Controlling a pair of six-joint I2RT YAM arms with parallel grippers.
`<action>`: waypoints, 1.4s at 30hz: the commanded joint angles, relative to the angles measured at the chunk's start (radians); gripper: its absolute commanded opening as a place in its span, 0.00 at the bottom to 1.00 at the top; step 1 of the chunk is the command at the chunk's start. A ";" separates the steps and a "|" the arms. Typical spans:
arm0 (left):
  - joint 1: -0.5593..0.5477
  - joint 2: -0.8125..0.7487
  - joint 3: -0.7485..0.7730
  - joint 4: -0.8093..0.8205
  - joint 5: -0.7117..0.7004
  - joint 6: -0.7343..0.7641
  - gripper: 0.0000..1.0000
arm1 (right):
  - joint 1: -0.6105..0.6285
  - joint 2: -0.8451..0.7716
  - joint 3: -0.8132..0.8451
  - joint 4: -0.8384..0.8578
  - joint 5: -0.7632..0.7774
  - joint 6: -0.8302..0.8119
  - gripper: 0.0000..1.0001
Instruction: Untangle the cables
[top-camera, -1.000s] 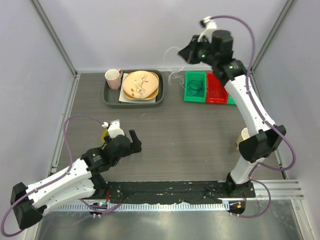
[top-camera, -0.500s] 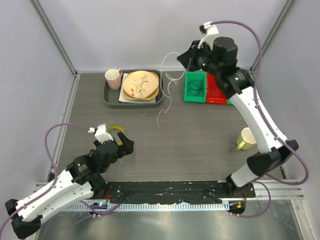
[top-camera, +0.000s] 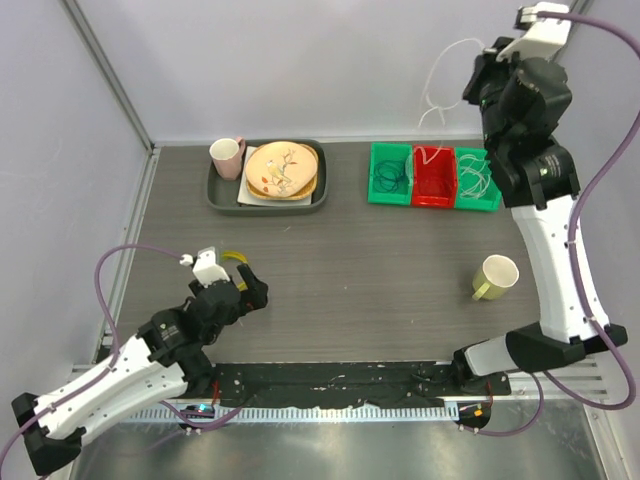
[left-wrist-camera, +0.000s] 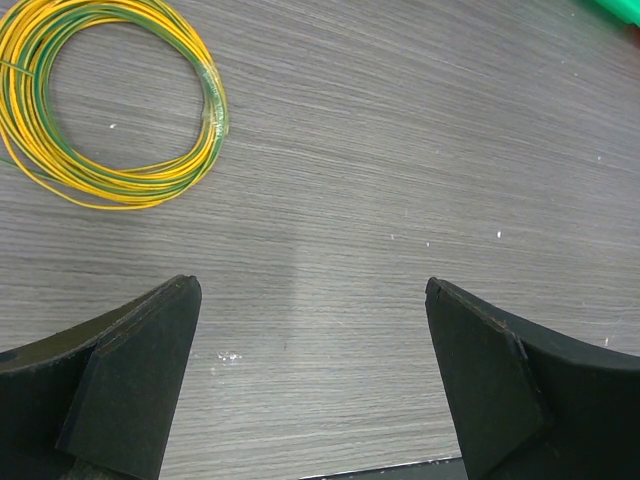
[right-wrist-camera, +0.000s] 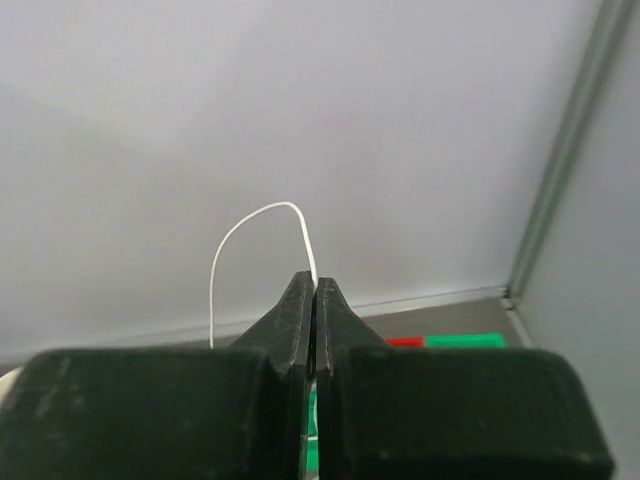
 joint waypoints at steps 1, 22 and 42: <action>0.002 0.036 0.015 0.031 -0.032 -0.003 1.00 | -0.163 0.096 0.116 -0.006 0.051 -0.048 0.01; 0.005 0.292 0.078 0.177 -0.019 0.047 1.00 | -0.535 0.408 0.240 0.049 -0.169 -0.015 0.01; 0.050 0.382 0.078 0.239 0.055 0.092 1.00 | -0.559 0.563 -0.063 0.089 -0.123 0.239 0.01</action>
